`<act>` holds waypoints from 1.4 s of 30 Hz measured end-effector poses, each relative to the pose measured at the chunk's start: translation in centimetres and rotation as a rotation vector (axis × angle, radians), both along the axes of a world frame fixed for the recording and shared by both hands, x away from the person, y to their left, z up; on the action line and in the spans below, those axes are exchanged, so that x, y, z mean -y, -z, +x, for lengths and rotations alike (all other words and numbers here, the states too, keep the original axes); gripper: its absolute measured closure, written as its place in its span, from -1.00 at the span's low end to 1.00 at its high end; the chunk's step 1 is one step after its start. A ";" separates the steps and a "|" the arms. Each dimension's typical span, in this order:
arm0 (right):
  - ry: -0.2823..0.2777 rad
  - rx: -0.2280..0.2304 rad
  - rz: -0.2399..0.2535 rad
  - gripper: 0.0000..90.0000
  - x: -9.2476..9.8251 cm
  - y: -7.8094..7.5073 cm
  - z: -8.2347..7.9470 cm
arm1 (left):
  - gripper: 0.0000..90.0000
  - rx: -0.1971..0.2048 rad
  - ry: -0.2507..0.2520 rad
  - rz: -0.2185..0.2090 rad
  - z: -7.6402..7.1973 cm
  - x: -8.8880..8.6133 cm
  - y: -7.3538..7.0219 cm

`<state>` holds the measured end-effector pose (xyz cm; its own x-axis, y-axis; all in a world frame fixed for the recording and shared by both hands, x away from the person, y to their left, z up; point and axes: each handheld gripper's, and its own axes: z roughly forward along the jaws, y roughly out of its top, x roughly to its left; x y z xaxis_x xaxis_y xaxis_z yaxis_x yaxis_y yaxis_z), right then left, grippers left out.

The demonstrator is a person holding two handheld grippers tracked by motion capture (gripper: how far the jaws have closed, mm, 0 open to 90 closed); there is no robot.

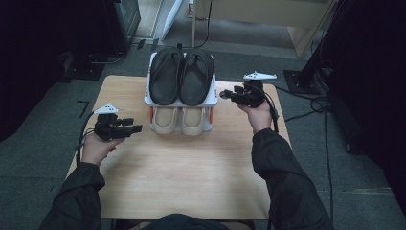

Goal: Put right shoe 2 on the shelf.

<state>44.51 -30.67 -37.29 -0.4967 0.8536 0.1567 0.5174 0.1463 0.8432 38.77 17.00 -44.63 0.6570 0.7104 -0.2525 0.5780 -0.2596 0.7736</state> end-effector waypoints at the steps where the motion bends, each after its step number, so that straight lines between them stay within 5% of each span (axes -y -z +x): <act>1: -0.003 0.000 -0.002 0.08 0.1 0.3 -0.3 | -0.09 -0.001 0.000 0.000 0.0 0.0 0.0; 17: -0.042 -0.016 0.004 0.05 1.6 3.8 -2.9 | -0.18 -0.025 -0.003 0.032 0.2 0.4 0.5; 22: -0.072 -0.014 -0.056 0.05 2.1 4.9 -3.2 | -0.20 -0.022 0.002 0.041 0.2 0.6 0.6; 31: -0.063 -0.045 -0.014 0.04 3.1 7.4 -4.6 | -0.21 -0.028 0.005 0.045 0.2 0.9 1.0; 42: -0.094 -0.047 0.002 -0.01 3.6 8.0 -6.7 | -0.25 -0.001 0.048 0.075 0.5 3.0 1.5</act>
